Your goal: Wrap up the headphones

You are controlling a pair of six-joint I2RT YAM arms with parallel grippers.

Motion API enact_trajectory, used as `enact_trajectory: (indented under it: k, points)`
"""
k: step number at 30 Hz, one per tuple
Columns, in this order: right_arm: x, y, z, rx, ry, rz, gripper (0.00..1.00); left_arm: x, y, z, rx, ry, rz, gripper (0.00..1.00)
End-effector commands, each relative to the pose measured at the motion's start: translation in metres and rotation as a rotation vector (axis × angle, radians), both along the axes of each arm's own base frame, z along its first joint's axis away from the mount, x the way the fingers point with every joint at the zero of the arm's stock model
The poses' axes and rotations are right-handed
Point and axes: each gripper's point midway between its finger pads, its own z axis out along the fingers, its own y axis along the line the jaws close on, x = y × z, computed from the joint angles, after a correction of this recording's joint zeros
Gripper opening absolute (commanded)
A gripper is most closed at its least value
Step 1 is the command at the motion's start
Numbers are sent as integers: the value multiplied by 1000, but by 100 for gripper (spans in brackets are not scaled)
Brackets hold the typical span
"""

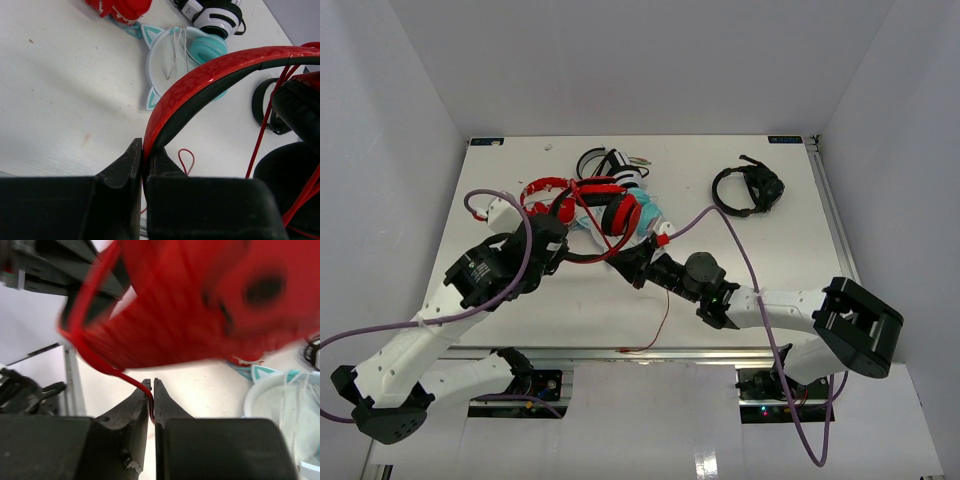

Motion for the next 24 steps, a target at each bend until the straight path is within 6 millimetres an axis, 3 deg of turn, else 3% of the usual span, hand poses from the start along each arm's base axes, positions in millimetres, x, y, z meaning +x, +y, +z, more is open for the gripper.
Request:
enact_trajectory:
  k: [1,4,7,15,24]
  points:
    - [28,-7,-13,-25,-32,-162,15,6,-26,48,-283,-119,-11,0]
    - [34,-8,-13,-22,-66,-202,16,4,-31,48,-308,-106,-25,0]
    - [36,-15,0,35,-138,-230,18,2,-34,46,-326,-92,-33,0]
    - [43,-16,12,75,-241,-276,14,-3,-35,47,-354,-91,-48,0]
    - [68,-28,6,86,-286,-408,8,-17,-35,58,-395,-118,-121,0]
